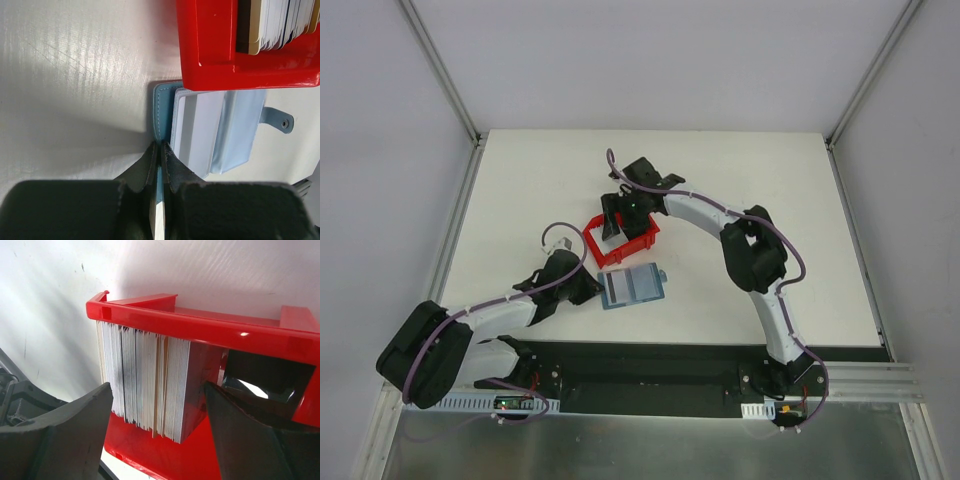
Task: Put the credit cards into the card holder
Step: Insert the credit card into the card holder, then pick up the credit card from the storage box.
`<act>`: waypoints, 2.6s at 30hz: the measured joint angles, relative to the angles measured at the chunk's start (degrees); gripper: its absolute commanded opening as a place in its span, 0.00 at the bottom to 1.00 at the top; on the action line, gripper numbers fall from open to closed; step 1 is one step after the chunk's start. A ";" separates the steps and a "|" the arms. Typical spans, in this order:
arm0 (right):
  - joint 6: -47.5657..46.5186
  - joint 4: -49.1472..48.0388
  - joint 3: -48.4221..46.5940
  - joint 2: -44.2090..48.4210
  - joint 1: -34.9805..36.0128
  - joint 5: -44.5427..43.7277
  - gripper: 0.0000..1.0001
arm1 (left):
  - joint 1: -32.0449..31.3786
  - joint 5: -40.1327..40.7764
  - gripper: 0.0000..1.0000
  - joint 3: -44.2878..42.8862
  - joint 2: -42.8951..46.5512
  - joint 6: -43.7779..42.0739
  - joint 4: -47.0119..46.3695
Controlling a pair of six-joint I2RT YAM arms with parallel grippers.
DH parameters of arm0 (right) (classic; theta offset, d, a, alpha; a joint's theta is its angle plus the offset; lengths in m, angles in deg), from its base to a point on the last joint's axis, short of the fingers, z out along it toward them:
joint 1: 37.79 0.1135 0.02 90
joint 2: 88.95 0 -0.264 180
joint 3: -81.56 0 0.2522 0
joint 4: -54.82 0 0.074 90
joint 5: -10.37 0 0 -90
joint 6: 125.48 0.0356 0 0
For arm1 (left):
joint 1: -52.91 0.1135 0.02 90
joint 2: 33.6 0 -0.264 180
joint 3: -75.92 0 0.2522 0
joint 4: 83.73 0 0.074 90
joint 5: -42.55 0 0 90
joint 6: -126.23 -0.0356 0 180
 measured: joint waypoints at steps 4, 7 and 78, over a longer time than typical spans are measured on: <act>0.04 -0.31 0.00 0.02 -0.37 0.96 0.70 | 0.22 -0.48 0.00 -0.31 -0.61 -0.15 -0.26; 0.24 -0.81 0.02 0.04 -0.85 1.62 0.66 | 0.37 -0.83 0.00 -0.59 -1.01 -0.28 -0.28; -3.21 2.38 -1.09 1.40 -0.61 -6.40 0.08 | 1.14 -4.50 0.00 -1.97 -4.85 -0.50 -2.64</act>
